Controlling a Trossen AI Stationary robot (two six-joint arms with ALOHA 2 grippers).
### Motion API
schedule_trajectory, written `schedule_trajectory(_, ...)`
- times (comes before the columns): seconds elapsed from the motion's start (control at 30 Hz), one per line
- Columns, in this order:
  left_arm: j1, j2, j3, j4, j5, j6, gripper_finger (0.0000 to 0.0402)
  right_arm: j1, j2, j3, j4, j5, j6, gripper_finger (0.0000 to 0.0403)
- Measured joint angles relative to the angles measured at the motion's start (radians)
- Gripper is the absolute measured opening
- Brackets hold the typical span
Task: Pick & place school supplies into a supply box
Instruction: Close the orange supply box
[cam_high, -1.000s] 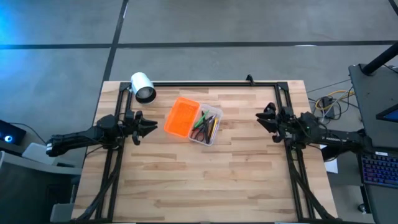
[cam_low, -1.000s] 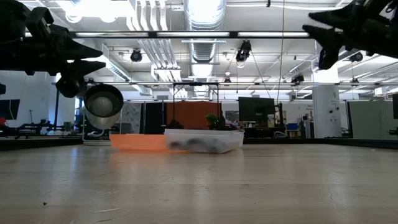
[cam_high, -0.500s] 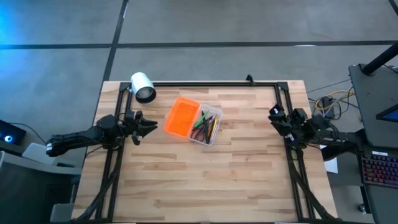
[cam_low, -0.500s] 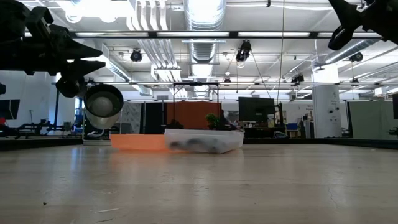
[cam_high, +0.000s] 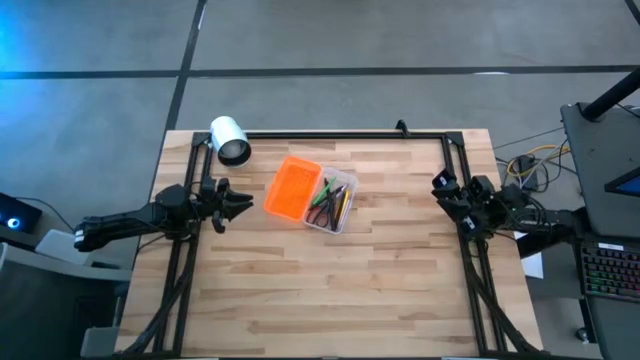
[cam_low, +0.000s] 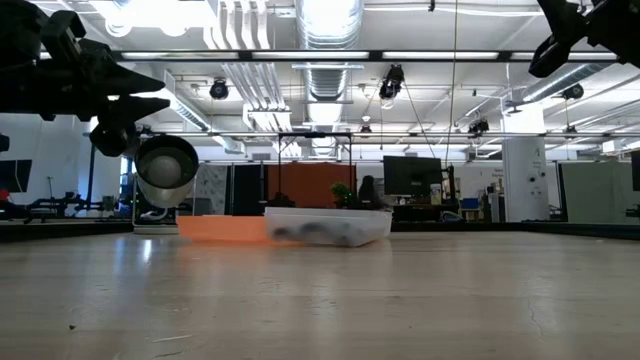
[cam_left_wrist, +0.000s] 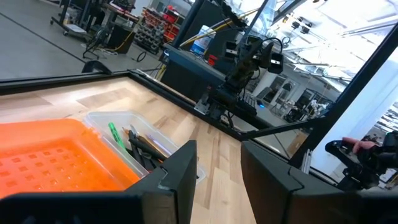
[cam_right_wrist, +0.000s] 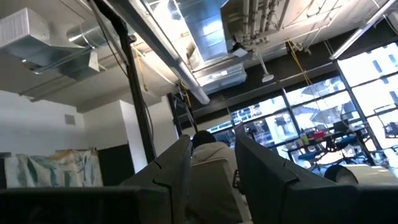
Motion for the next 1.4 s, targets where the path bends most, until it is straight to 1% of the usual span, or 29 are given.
schedule_trajectory(0.33,0.000,0.006,0.002,0.000,0.000,0.001,0.0108,0.000,0.026,0.000,0.002,0.000,0.000,0.0118)
schedule_trajectory(0.4,0.000,0.007,0.002,0.001,-0.011,0.037,0.0108,0.000,0.031,0.000,0.000,0.000,0.000,0.0118)
schedule_trajectory(0.43,0.000,0.008,0.002,0.007,-0.044,0.048,0.0108,0.000,0.033,0.000,0.000,0.000,0.000,0.0118)
schedule_trajectory(0.47,0.000,0.010,0.002,0.033,-0.099,0.041,0.0108,0.000,0.036,0.000,0.001,0.000,0.000,0.0118)
schedule_trajectory(0.53,0.000,0.016,0.002,0.110,-0.234,-0.025,0.0108,0.000,0.036,0.000,0.000,0.012,-0.005,0.0118)
schedule_trajectory(0.63,0.000,0.014,0.002,0.170,-0.431,-0.101,0.0108,0.000,0.037,0.000,0.000,0.126,-0.024,0.0118)
schedule_trajectory(0.67,0.000,0.015,0.002,0.196,-0.491,-0.151,0.0108,0.000,0.037,0.000,0.000,0.166,-0.023,0.0118)
schedule_trajectory(0.7,0.000,0.018,0.002,0.237,-0.537,-0.257,0.0108,0.000,0.037,0.000,0.000,0.200,-0.018,0.0118)
schedule_trajectory(0.77,0.000,0.020,0.002,0.295,-0.575,-0.608,0.0108,0.000,0.035,0.000,0.003,0.258,0.007,0.0118)
schedule_trajectory(0.8,0.000,0.019,0.002,0.296,-0.589,-0.745,0.0108,0.000,0.035,0.000,0.004,0.287,0.006,0.0118)
schedule_trajectory(0.83,0.000,0.021,0.002,0.287,-0.619,-0.845,0.0108,0.000,0.035,0.000,0.008,0.314,0.000,0.0118)
schedule_trajectory(0.87,0.001,0.025,0.002,0.282,-0.668,-0.908,0.0108,0.000,0.035,0.000,0.014,0.345,-0.005,0.0118)
schedule_trajectory(0.93,0.002,0.029,0.002,0.282,-0.792,-0.940,0.0108,0.000,0.035,0.000,0.028,0.416,0.019,0.0118)
schedule_trajectory(0.97,0.002,0.030,0.002,0.282,-0.848,-0.946,0.0108,0.000,0.036,0.000,0.039,0.441,0.061,0.0118)
schedule_trajectory(1.0,0.002,0.029,0.002,0.282,-0.866,-0.959,0.0108,0.000,0.035,0.000,0.047,0.457,0.105,0.0118)
schedule_trajectory(1.03,0.002,0.029,0.002,0.284,-0.852,-0.977,0.0108,0.000,0.033,0.000,0.049,0.470,0.122,0.0118)
schedule_trajectory(1.13,0.002,0.041,0.002,0.283,-0.725,-0.967,0.0108,0.000,0.041,0.000,0.078,0.476,0.138,0.0118)
schedule_trajectory(1.2,-0.002,0.071,0.002,0.281,-0.700,-0.996,0.0108,0.000,0.052,0.000,0.123,0.513,0.164,0.0118)
schedule_trajectory(1.23,-0.003,0.090,0.002,0.284,-0.699,-1.001,0.0108,0.000,0.060,0.000,0.140,0.553,0.180,0.0118)
schedule_trajectory(1.3,-0.003,0.125,0.004,0.333,-0.674,-0.917,0.0108,0.000,0.086,0.006,0.150,0.625,0.246,0.0118)
schedule_trajectory(1.33,-0.002,0.143,0.008,0.367,-0.622,-0.855,0.0108,0.000,0.103,0.008,0.142,0.637,0.268,0.0118)
schedule_trajectory(1.4,-0.002,0.189,0.034,0.431,-0.467,-0.706,0.0108,0.000,0.151,0.017,0.133,0.636,0.298,0.0118)
